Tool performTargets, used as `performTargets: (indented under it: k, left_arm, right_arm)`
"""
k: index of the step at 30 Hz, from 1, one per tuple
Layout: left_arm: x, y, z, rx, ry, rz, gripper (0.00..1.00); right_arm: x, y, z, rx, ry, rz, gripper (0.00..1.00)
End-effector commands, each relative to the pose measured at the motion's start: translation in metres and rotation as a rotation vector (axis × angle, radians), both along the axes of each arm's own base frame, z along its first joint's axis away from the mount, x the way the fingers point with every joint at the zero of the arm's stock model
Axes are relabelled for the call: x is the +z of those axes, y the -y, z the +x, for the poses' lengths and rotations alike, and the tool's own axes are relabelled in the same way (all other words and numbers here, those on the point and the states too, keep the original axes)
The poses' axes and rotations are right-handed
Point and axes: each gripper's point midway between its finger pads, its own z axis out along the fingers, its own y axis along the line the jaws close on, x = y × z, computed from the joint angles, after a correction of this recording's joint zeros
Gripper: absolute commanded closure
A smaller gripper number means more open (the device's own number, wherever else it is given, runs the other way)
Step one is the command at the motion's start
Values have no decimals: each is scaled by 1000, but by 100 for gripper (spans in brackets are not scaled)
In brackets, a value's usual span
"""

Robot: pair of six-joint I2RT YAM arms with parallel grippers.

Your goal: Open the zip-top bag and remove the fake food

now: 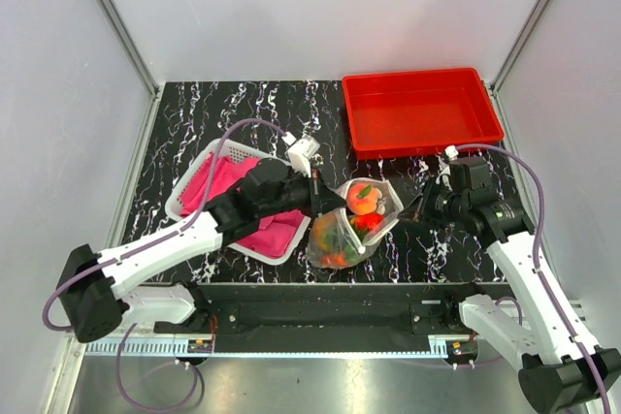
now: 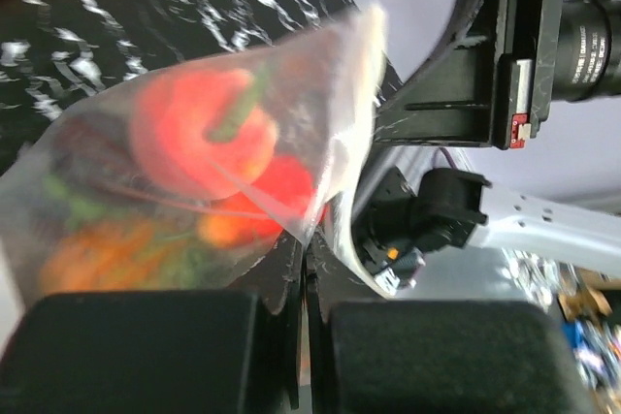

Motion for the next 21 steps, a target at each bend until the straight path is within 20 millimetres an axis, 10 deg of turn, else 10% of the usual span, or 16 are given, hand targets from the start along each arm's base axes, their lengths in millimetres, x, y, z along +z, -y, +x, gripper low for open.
performTargets:
  k: [1,7,12,21]
  left_arm:
    - [39,-19,20,170,109,-105,100]
    - [35,-9,15,111,110,-114,100]
    - [34,3,10,56,97,-132,100]
    - [35,16,10,29,96,-139,100]
  right_arm:
    - [-15,32,7,-123,-40,-178,100]
    - [-19,34,7,-97,-41,-208,84]
    - [39,10,-1,50,128,-76,52]
    - [66,-32,-22,265,123,-7,44]
